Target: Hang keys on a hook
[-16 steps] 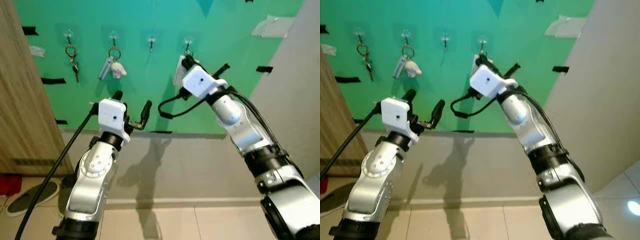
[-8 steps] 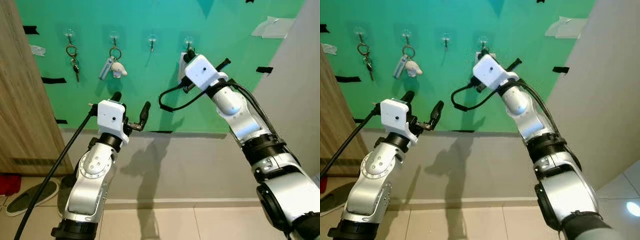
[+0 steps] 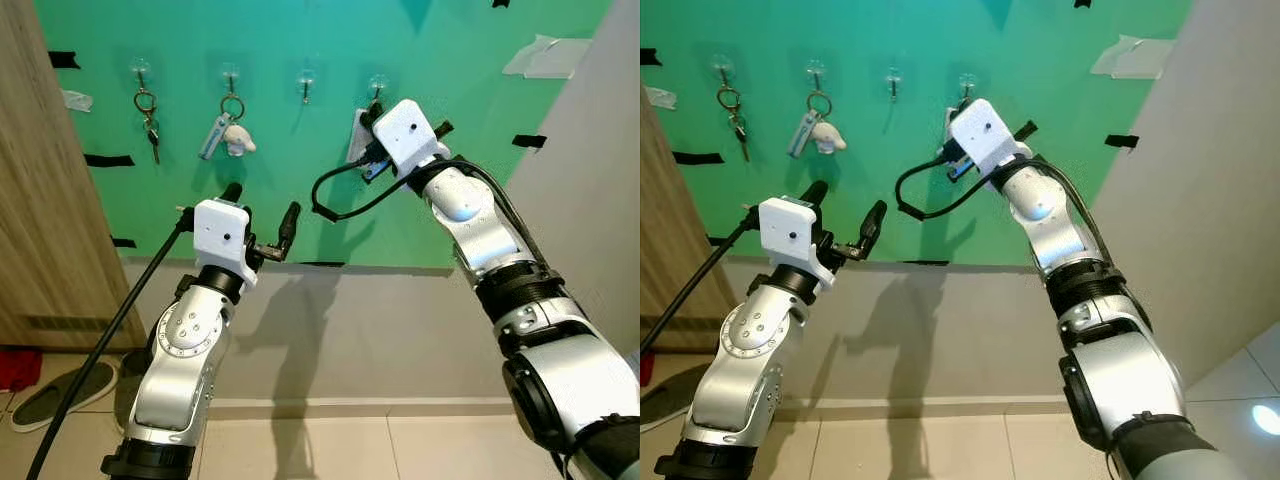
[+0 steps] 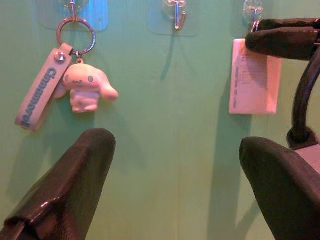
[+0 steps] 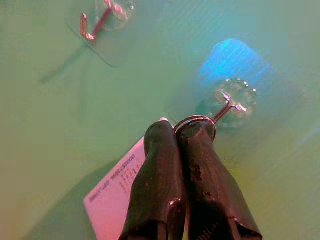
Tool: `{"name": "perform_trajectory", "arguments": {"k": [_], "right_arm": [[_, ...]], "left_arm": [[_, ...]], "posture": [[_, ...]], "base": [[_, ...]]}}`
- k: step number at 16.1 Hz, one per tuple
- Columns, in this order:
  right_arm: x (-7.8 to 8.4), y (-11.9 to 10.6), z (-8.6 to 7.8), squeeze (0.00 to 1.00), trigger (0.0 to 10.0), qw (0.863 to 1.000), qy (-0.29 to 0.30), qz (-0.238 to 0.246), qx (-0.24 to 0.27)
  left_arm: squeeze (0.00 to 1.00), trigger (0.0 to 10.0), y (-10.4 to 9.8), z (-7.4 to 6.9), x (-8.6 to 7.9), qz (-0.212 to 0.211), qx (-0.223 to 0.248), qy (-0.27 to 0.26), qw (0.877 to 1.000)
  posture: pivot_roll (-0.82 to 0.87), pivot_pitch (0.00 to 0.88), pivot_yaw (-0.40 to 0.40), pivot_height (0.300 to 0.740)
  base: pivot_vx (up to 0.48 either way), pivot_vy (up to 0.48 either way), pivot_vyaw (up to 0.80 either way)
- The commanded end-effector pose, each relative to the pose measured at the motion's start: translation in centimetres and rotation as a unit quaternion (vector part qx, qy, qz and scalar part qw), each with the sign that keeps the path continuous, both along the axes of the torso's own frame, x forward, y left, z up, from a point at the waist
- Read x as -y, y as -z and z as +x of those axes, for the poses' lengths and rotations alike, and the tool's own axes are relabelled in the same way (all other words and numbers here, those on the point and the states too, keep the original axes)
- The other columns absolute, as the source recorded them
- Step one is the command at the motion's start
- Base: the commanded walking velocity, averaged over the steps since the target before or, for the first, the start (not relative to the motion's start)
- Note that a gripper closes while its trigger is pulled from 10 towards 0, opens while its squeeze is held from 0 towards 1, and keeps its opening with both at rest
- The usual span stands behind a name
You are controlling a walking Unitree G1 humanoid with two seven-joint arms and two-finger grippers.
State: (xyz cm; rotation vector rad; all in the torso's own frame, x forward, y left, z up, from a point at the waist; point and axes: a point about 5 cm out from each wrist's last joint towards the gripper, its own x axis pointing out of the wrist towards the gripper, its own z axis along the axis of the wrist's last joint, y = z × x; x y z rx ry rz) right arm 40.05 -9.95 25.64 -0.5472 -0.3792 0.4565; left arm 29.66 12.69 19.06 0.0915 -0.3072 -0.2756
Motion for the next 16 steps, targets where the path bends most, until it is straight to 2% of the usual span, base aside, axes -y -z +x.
{"name": "perform_trajectory", "arguments": {"k": [1, 3, 4, 6, 7, 8, 9, 11, 12, 16], "right_arm": [[0.0, 1.1, 0.1, 0.0, 10.0, 0.999, -0.016, -0.001, -0.047], [-0.2, 1.6, 0.1, 0.0, 10.0, 0.991, -0.055, 0.05, -0.113], [-0.1, 1.7, 0.2, 0.0, 10.0, 0.979, -0.067, 0.103, -0.161], [0.5, 1.8, 0.5, 0.0, 10.0, 0.959, -0.066, 0.182, -0.208], [1.1, 1.7, 0.8, 0.78, 10.0, 0.949, -0.047, 0.222, -0.219], [1.5, 1.5, 0.9, 1.0, 10.0, 0.945, -0.039, 0.245, -0.214], [1.7, 1.4, 1.0, 1.0, 10.0, 0.943, -0.034, 0.255, -0.21], [2.1, 0.1, 0.9, 1.0, 10.0, 0.931, -0.044, 0.314, -0.18], [2.4, -0.3, 0.9, 1.0, 10.0, 0.93, -0.038, 0.325, -0.166], [3.2, -1.4, 0.9, 1.0, 10.0, 0.936, -0.014, 0.333, -0.116]], "left_arm": [[0.0, 10.0, -0.1, -0.2, 0.1, 0.0, -0.001, -0.001, 1.0], [0.0, 10.0, -0.1, -0.1, 0.1, -0.001, -0.002, -0.002, 1.0], [0.0, 10.0, -0.1, -0.1, 0.2, -0.002, -0.002, -0.001, 1.0], [0.0, 10.0, 0.0, -0.1, 0.2, -0.004, -0.003, 0.0, 1.0], [0.0, 10.0, 0.0, -0.1, 0.3, -0.004, -0.003, 0.0, 1.0], [0.0, 10.0, 0.0, -0.1, 0.3, -0.005, -0.003, 0.001, 1.0], [0.0, 10.0, 0.0, -0.1, 0.3, -0.005, -0.003, 0.001, 1.0], [0.0, 10.0, 0.0, 0.0, 0.4, -0.006, -0.003, 0.001, 1.0], [0.0, 10.0, -0.1, 0.0, 0.4, -0.007, -0.002, 0.001, 1.0], [0.0, 10.0, -0.1, 0.0, 0.4, -0.009, -0.001, -0.001, 1.0]], "posture": [[0.07, 0.0, -0.122, 0.74], [0.07, 0.0, -0.124, 0.74], [0.06, 0.0, -0.123, 0.74], [0.06, 0.0, -0.122, 0.74], [0.06, 0.0, -0.122, 0.74], [0.06, 0.0, -0.122, 0.74], [0.06, 0.0, -0.121, 0.74], [0.06, 0.0, -0.121, 0.74], [0.05, 0.0, -0.121, 0.74], [0.06, 0.0, -0.124, 0.74]], "base": [[0.0, 0.0, 0.0], [0.0, 0.0, 0.0], [0.0, 0.0, 0.0], [0.0, 0.0, 0.0], [0.0, 0.0, 0.0], [0.0, 0.0, 0.0], [0.0, 0.0, 0.0], [0.0, 0.0, 0.0], [0.0, 0.0, 0.0], [0.0, 0.0, 0.0]]}}
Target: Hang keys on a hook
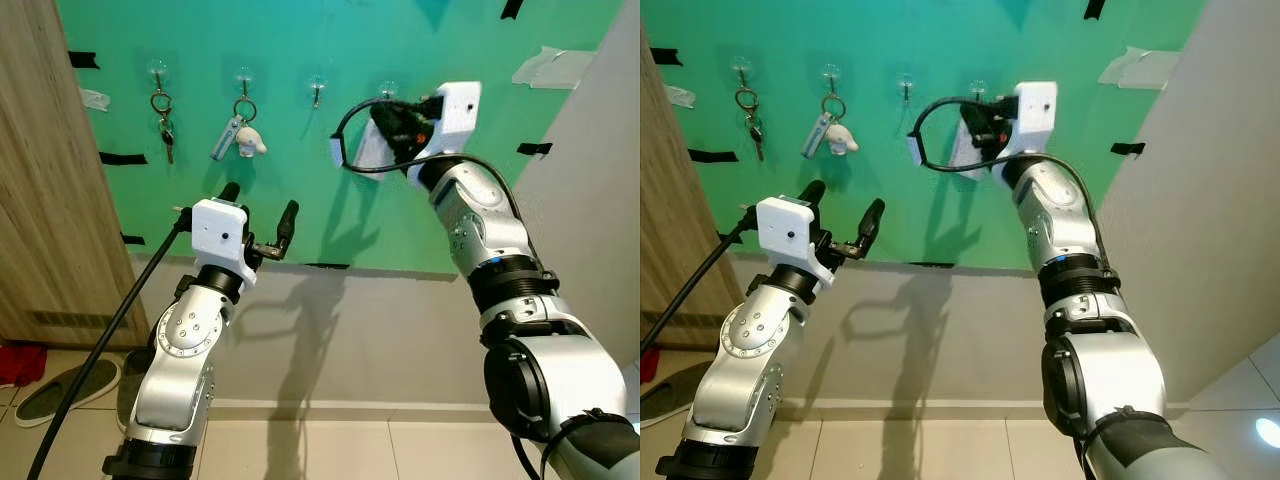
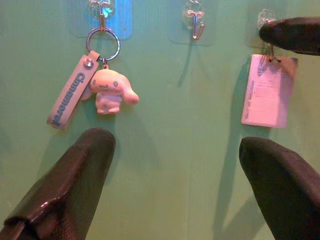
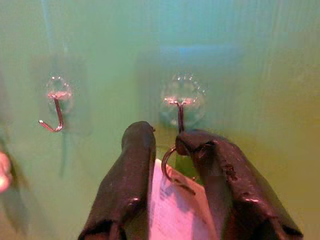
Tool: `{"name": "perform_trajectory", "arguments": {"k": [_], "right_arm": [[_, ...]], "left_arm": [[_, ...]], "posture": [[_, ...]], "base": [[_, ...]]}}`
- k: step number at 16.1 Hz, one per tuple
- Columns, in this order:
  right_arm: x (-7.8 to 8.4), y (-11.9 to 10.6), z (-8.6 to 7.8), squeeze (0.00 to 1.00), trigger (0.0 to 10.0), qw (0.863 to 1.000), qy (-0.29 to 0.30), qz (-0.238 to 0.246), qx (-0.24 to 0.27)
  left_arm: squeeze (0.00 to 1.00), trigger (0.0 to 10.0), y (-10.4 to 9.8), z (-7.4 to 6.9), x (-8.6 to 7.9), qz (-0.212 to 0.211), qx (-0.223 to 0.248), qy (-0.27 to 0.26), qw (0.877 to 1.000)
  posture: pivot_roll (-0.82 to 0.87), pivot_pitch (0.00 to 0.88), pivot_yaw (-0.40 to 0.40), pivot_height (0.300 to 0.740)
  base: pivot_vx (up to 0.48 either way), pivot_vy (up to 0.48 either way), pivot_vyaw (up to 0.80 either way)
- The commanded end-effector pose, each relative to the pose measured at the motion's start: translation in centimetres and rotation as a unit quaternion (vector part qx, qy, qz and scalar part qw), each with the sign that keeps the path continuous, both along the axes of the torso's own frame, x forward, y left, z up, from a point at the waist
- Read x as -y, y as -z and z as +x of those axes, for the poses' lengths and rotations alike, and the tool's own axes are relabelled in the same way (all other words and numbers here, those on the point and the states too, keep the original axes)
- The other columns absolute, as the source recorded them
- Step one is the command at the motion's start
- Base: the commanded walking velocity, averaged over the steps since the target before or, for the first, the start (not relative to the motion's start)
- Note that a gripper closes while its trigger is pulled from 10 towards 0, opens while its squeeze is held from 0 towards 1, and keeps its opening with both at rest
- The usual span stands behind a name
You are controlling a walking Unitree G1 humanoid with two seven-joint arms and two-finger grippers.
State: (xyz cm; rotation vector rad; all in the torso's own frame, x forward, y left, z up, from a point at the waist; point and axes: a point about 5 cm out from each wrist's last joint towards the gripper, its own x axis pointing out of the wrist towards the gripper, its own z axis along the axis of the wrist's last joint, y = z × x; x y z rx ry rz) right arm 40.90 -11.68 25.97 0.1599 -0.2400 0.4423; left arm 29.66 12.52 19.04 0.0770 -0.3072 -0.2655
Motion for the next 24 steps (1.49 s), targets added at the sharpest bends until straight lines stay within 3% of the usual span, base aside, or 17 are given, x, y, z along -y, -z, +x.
{"name": "perform_trajectory", "arguments": {"k": [1, 4, 7, 9, 12, 13, 15, 17, 18, 19, 20, 21, 22, 24], "right_arm": [[1.5, -1.2, 0.0, 1.0, 10.0, 0.999, 0.027, 0.021, 0.02], [1.4, -0.8, 0.0, 1.0, 10.0, 0.997, 0.003, 0.074, -0.016], [1.4, -0.3, -0.5, 1.0, 10.0, 0.996, -0.019, 0.074, -0.035], [3.1, 0.4, -1.6, 1.0, 10.0, 0.999, 0.017, 0.024, -0.019], [4.4, 1.5, -2.8, 1.0, 10.0, 0.999, 0.049, -0.007, -0.016], [5.7, 2.0, -3.6, 1.0, 10.0, 0.993, 0.117, -0.035, 0.004], [6.6, 3.3, -5.0, 1.0, 10.0, 0.98, 0.188, -0.058, 0.015], [6.1, 6.0, -7.4, 0.0, 10.0, 0.974, 0.215, -0.075, 0.005], [5.5, 7.4, -8.6, 0.0, 10.0, 0.974, 0.214, -0.076, -0.007], [4.7, 10.0, -11.4, 0.0, 10.0, 0.974, 0.202, -0.098, 0.001], [4.8, 13.3, -14.1, 0.0, 10.0, 0.968, 0.195, -0.155, -0.003], [5.9, 16.7, -16.1, 0.0, 10.0, 0.962, 0.221, -0.133, -0.084], [6.2, 16.9, -16.5, 0.0, 10.0, 0.961, 0.228, -0.124, -0.095], [6.8, 17.4, -17.7, 0.0, 10.0, 0.96, 0.23, -0.085, -0.136]], "left_arm": [[0.0, 10.0, 0.0, 0.0, 0.3, -0.001, 0.0, 0.003, 1.0], [0.0, 10.0, -0.1, 0.1, 0.3, 0.0, 0.001, 0.003, 1.0], [0.0, 10.0, 0.0, 0.0, 0.2, 0.002, 0.0, 0.004, 1.0], [0.0, 10.0, 0.3, -0.1, 0.2, 0.008, -0.004, 0.007, 1.0], [0.0, 10.0, 0.7, -0.1, 0.0, 0.018, -0.014, 0.01, 1.0], [0.0, 10.0, 0.9, 0.0, 0.1, 0.023, -0.019, 0.015, 0.999], [0.0, 10.0, 1.1, 0.1, 0.2, 0.028, -0.026, 0.019, 0.999], [0.0, 10.0, 1.9, -0.1, 0.1, 0.027, -0.045, 0.02, 0.998], [0.0, 10.0, 2.3, -0.3, -0.1, 0.019, -0.056, 0.015, 0.998], [0.0, 10.0, 2.9, -0.9, -0.4, 0.001, -0.07, 0.009, 0.998], [0.0, 10.0, 3.5, -1.4, -0.4, -0.007, -0.076, 0.006, 0.997], [0.0, 10.0, 5.0, -2.2, -1.0, 0.005, -0.102, -0.016, 0.995], [0.0, 10.0, 5.7, -2.5, -1.3, 0.007, -0.114, -0.024, 0.993], [0.0, 10.0, 8.6, -5.0, -3.2, 0.01, -0.171, -0.088, 0.981]], "posture": [[0.06, 0.0, -0.125, 0.74], [0.06, 0.0, -0.125, 0.74], [0.06, 0.0, -0.124, 0.74], [0.05, 0.0, -0.119, 0.74], [0.04, 0.0, -0.106, 0.74], [0.03, 0.0, -0.096, 0.74], [0.02, 0.0, -0.086, 0.74], [0.01, 0.0, -0.077, 0.74], [0.0, 0.0, -0.069, 0.74], [-0.01, 0.0, -0.067, 0.74], [-0.01, 0.0, -0.068, 0.74], [-0.01, 0.0, -0.06, 0.74], [-0.02, 0.0, -0.058, 0.74], [-0.03, 0.0, -0.058, 0.74]], "base": [[0.0, 0.0, 0.0], [0.0, 0.0, 0.0], [0.0, 0.0, 0.0], [0.0, 0.0, 0.0], [0.0, 0.0, 0.0], [0.0, 0.0, 0.0], [0.0, 0.0, 0.0], [0.0, 0.0, 0.0], [0.0, 0.0, 0.0], [0.0, 0.0, 0.0], [0.0, 0.0, 0.0], [0.0, 0.0, 0.0], [0.0, 0.0, 0.0], [0.0, 0.0, 0.0]]}}
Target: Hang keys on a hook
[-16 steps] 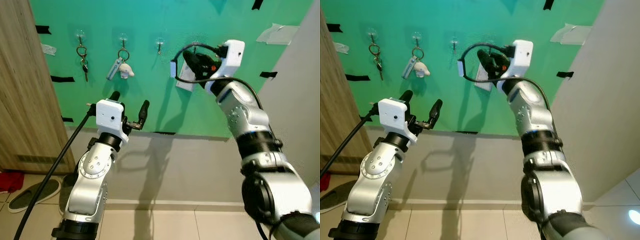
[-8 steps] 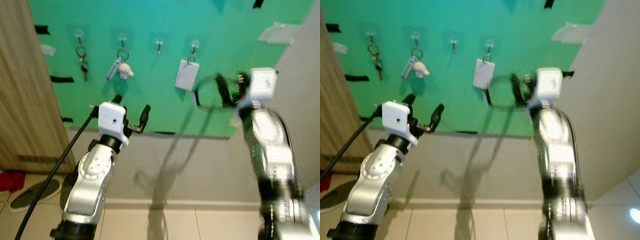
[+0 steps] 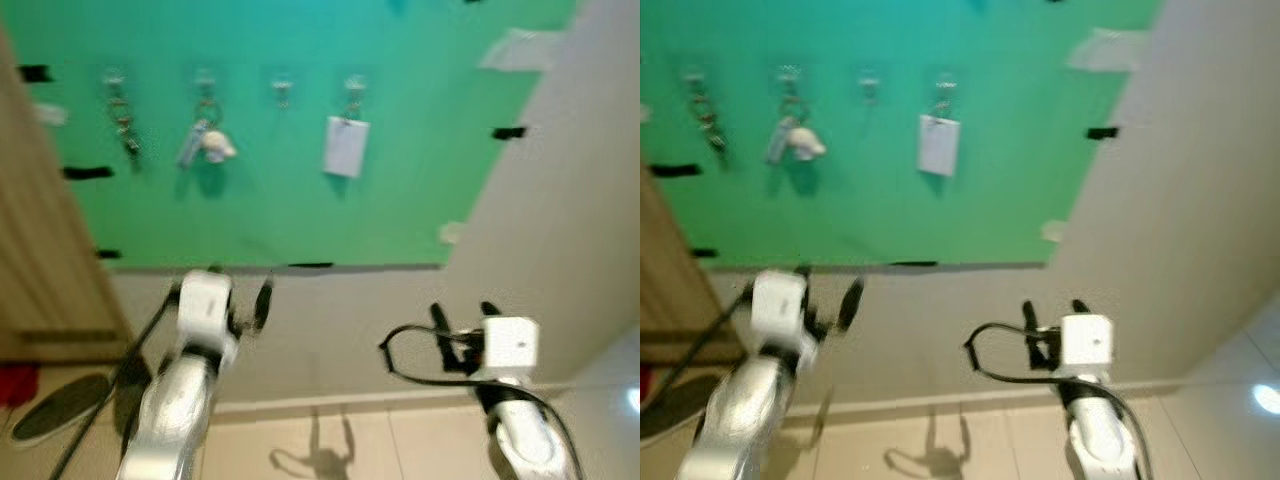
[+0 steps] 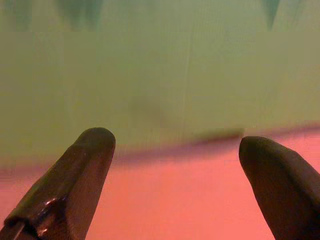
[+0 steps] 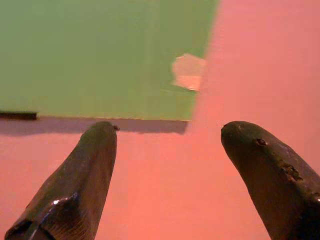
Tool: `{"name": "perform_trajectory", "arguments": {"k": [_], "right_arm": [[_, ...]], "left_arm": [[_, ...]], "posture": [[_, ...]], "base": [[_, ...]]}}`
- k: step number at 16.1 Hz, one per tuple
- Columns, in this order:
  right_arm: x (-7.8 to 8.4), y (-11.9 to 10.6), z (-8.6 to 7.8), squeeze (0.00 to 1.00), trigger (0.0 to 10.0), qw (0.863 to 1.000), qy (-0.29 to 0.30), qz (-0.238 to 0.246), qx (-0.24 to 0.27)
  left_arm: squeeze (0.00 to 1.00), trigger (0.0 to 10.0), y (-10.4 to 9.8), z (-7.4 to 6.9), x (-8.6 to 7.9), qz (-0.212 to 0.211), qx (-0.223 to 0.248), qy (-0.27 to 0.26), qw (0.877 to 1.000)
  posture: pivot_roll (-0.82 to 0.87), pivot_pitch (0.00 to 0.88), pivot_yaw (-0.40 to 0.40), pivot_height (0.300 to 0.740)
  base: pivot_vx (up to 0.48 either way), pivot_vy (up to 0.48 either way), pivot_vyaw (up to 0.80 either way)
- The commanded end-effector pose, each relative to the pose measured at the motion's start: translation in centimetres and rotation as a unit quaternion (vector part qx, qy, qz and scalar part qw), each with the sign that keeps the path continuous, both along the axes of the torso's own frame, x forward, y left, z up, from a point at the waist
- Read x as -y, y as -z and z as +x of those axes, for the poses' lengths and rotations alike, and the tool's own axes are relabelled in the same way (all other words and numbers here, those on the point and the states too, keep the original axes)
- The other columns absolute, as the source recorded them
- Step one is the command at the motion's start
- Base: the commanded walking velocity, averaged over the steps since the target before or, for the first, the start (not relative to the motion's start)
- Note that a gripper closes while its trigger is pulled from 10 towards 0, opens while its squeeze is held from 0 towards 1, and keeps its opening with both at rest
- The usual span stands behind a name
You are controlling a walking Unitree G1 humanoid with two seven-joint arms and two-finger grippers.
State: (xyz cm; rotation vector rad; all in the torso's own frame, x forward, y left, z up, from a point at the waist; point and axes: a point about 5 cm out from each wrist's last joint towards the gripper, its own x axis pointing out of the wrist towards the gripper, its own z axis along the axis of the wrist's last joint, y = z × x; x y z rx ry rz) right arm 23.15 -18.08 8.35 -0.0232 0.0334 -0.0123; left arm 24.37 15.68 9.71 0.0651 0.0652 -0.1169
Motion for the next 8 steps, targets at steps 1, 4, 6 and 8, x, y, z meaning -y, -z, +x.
{"name": "perform_trajectory", "arguments": {"k": [1, 4, 6, 8], "right_arm": [[0.5, -0.1, -0.2, 0.0, 10.0, 1.0, 0.005, 0.011, -0.008], [0.3, 0.7, -0.9, 0.0, 10.0, 0.999, -0.028, 0.019, -0.029], [0.1, 1.0, 0.3, 0.0, 10.0, 0.998, -0.028, 0.05, -0.04], [-0.1, 1.3, 1.6, 0.0, 10.0, 0.996, -0.031, 0.065, -0.047]], "left_arm": [[0.0, 10.0, -0.5, 0.0, -0.4, 0.006, 0.006, -0.017, 1.0], [0.0, 10.0, 0.6, -2.0, -1.6, 0.018, -0.028, -0.031, 0.999], [0.0, 10.0, 0.0, -0.8, -1.3, 0.035, -0.021, -0.036, 0.999], [0.0, 10.0, -0.8, 0.4, -1.1, 0.041, -0.01, -0.044, 0.998]], "posture": [[-0.03, 0.0, -0.057, 0.74], [-0.04, 0.0, -0.053, 0.74], [-0.03, 0.0, -0.05, 0.74], [-0.02, 0.0, -0.044, 0.74]], "base": [[0.0, 0.0, 0.0], [0.0, 0.0, 0.0], [-0.127, 0.422, 0.0], [-0.27, 0.401, 0.0]]}}
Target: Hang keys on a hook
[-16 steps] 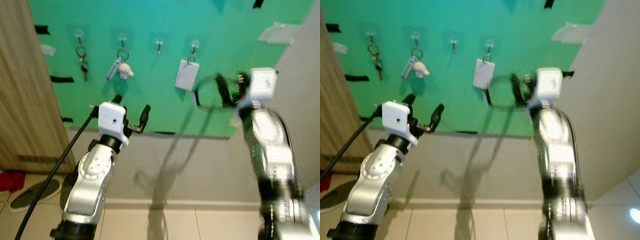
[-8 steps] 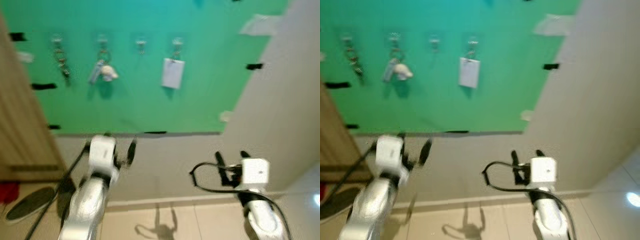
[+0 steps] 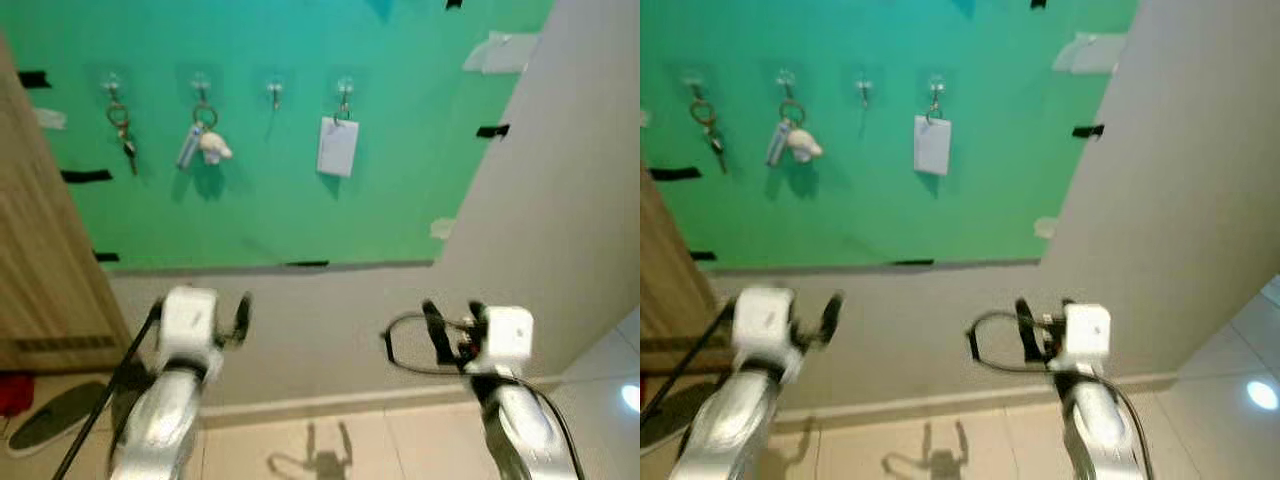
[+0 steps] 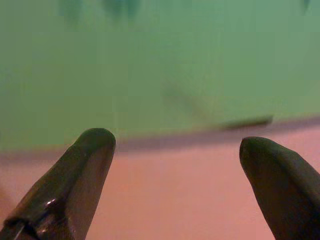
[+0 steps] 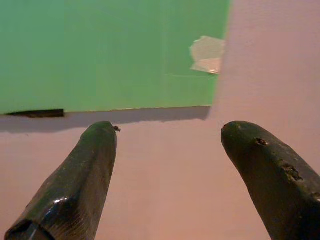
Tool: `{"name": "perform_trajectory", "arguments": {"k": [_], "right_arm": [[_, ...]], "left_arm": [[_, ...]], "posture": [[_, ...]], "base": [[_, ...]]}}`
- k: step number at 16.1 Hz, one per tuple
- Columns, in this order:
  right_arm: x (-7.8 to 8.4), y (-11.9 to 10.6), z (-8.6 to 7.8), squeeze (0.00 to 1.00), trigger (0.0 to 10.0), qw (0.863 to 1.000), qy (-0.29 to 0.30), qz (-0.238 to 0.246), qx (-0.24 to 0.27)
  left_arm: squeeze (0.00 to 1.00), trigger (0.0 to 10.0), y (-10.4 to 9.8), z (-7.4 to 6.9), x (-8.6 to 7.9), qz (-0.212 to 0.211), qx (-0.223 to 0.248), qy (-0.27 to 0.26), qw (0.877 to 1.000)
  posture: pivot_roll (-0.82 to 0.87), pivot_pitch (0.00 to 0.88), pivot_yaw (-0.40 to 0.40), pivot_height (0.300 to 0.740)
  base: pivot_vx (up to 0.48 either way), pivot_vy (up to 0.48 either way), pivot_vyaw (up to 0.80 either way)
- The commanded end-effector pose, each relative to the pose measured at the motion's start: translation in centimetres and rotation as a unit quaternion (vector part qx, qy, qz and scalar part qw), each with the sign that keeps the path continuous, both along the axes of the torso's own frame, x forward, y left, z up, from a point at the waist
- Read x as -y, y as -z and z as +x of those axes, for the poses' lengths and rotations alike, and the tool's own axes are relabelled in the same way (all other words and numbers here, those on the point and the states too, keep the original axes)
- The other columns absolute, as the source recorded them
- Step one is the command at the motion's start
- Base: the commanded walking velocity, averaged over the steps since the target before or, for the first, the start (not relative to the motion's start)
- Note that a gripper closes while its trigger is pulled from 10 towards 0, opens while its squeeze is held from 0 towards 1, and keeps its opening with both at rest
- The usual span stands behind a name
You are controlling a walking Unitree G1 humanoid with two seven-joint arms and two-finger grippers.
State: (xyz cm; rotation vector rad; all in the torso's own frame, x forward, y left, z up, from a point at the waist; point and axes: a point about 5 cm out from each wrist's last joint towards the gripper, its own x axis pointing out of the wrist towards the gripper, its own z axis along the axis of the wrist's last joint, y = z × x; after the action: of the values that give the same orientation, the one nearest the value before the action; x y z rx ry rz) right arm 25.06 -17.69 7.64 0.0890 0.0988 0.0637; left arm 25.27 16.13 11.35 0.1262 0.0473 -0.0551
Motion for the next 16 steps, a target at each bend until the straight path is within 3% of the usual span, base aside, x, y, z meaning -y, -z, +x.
{"name": "perform_trajectory", "arguments": {"k": [1, 3, 7, 16], "right_arm": [[0.1, 0.7, 0.0, 0.0, 10.0, 1.0, 0.005, 0.014, -0.018], [0.0, 0.8, 0.2, 0.0, 10.0, 1.0, 0.006, 0.021, -0.021], [-0.5, 1.1, 1.0, 0.0, 10.0, 1.0, -0.006, 0.009, -0.021], [-1.0, 1.6, 2.5, 0.0, 10.0, 0.999, -0.023, -0.005, -0.03]], "left_arm": [[0.0, 10.0, 0.7, -0.1, -0.8, 0.013, -0.019, -0.018, 1.0], [0.0, 10.0, 0.4, 0.3, -1.1, 0.02, -0.014, -0.02, 1.0], [0.0, 10.0, -0.4, 1.6, -0.7, 0.031, 0.001, -0.024, 0.999], [0.0, 10.0, -1.4, 2.0, -1.0, 0.047, 0.026, -0.028, 0.998]], "posture": [[-0.02, 0.0, -0.042, 0.74], [-0.01, 0.0, -0.039, 0.74], [0.0, 0.0, -0.043, 0.74], [0.05, 0.0, -0.069, 0.74]], "base": [[-0.274, 0.398, 0.79], [-0.127, 0.418, 0.78], [0.0, 0.45, 0.0], [0.0, 0.472, 0.54]]}}
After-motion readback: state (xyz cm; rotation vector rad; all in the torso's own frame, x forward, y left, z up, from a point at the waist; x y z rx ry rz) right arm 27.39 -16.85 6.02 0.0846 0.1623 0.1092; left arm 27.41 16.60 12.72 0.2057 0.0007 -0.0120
